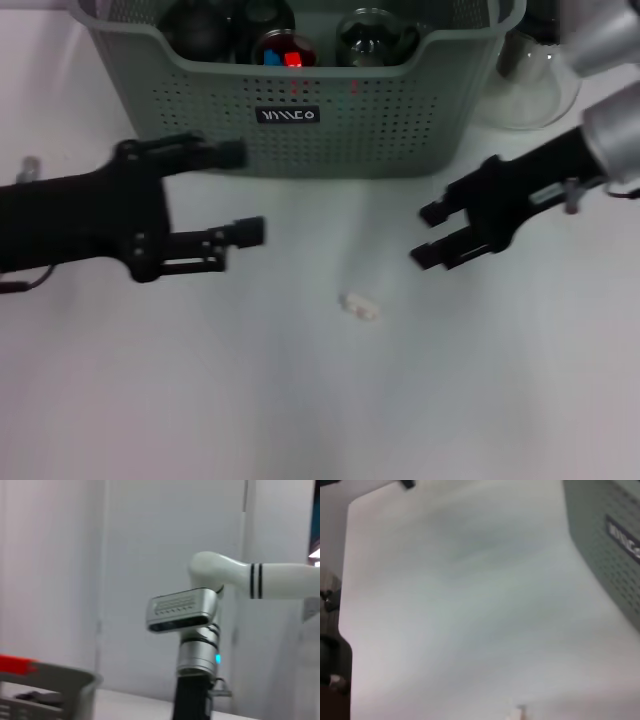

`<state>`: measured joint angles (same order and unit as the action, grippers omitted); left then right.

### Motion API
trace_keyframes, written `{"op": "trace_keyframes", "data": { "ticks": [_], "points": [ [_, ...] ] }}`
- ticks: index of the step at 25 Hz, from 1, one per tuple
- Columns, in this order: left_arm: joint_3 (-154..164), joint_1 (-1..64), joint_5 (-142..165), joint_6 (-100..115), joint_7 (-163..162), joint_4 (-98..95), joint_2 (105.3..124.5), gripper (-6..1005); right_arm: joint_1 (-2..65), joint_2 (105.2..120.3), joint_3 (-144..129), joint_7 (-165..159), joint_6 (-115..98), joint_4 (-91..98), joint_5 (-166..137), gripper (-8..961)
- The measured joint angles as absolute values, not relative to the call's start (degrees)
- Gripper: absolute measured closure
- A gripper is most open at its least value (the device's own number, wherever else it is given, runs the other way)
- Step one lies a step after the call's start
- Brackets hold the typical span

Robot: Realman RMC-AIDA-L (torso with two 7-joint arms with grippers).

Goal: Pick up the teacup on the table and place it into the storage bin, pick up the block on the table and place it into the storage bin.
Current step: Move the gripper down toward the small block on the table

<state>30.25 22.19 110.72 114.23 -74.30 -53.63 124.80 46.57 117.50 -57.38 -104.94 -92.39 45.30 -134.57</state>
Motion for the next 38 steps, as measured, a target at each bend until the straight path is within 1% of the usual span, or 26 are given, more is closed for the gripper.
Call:
{"op": "trace_keyframes", "data": {
  "ticks": [6, 8, 14, 19, 38],
  "points": [
    [26.2, 19.5, 111.7, 114.7, -68.6, -53.4, 124.84, 209, 51.9, 119.91, -65.0, -113.0, -92.0, 45.6, -136.1, 292],
    [26.1, 19.2, 113.0, 114.7, -67.0, -53.7, 124.8, 209, 53.7, 120.33, -68.5, -116.9, -91.1, 45.2, -137.0, 292],
    [25.4, 19.5, 117.0, 114.2, -63.1, -54.1, 124.5, 209, 57.1, 120.53, -78.3, -129.8, -87.8, 44.7, -137.2, 292],
    [25.1, 19.9, 117.1, 114.2, -60.9, -54.1, 124.45, 210, 58.7, 121.01, -84.6, -134.9, -85.2, 44.1, -135.5, 292],
    [25.0, 21.4, 116.8, 113.2, -61.2, -53.2, 124.28, 213, 58.3, 121.2, -102.6, -138.7, -72.3, 41.6, -129.5, 292]
  ]
}}
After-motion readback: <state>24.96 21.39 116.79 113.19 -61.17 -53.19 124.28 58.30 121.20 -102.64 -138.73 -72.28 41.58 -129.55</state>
